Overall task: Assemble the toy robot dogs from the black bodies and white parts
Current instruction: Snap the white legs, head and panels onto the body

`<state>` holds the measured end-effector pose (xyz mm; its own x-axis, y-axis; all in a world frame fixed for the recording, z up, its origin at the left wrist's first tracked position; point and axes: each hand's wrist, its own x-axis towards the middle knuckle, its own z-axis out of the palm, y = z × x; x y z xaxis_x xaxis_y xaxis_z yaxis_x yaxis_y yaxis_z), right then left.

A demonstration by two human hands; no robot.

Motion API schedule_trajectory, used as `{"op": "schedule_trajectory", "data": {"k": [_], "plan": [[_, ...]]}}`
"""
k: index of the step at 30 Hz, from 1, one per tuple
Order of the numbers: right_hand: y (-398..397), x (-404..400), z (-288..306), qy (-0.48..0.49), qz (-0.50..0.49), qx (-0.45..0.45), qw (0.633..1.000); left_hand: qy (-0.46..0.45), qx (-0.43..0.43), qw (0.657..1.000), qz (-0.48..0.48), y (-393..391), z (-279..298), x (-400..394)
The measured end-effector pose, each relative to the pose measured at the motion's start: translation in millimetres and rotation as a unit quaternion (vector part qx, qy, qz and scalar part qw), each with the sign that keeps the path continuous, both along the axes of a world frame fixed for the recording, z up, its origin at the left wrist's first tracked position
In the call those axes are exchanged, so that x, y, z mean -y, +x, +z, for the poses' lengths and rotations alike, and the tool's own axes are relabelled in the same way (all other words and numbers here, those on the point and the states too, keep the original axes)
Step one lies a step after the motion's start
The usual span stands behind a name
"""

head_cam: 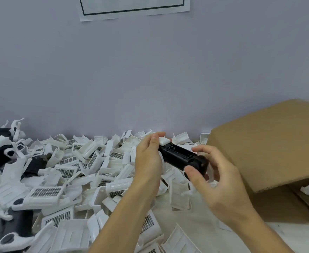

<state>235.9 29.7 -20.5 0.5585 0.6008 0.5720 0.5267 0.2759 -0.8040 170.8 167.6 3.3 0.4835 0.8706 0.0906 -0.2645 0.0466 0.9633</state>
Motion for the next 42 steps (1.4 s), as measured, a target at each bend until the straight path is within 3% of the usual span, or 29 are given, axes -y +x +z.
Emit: {"op": "schedule_trajectory", "data": {"k": [9,15,19,23,28,34,39,42], "plan": [[-1,-3,1,-0.111,-0.042,0.115,0.986,0.114,-0.023,0.992,0.043,1,-2,2],[-2,-4,1,-0.077,-0.053,0.108,0.990,0.120,-0.025,0.992,0.029,-1,-1,4],[3,-3,0,-0.045,-0.093,0.084,0.991,0.163,-0.049,0.985,-0.016,3,-2,11],[13,-2,-8,-0.005,-0.162,0.040,0.986,0.256,-0.129,0.957,0.039,4,-5,18],[19,-4,-13,0.028,-0.158,-0.043,0.986,0.107,-0.159,0.968,-0.160,6,-4,20],[11,-6,-13,-0.008,-0.057,-0.083,0.995,0.053,-0.095,0.971,-0.212,10,-12,22],[19,-1,-5,0.001,-0.042,-0.113,0.993,0.164,-0.105,0.965,-0.177,11,-12,27],[22,-1,2,0.019,-0.052,-0.114,0.992,0.282,-0.120,0.930,-0.202,8,-13,32]]}}
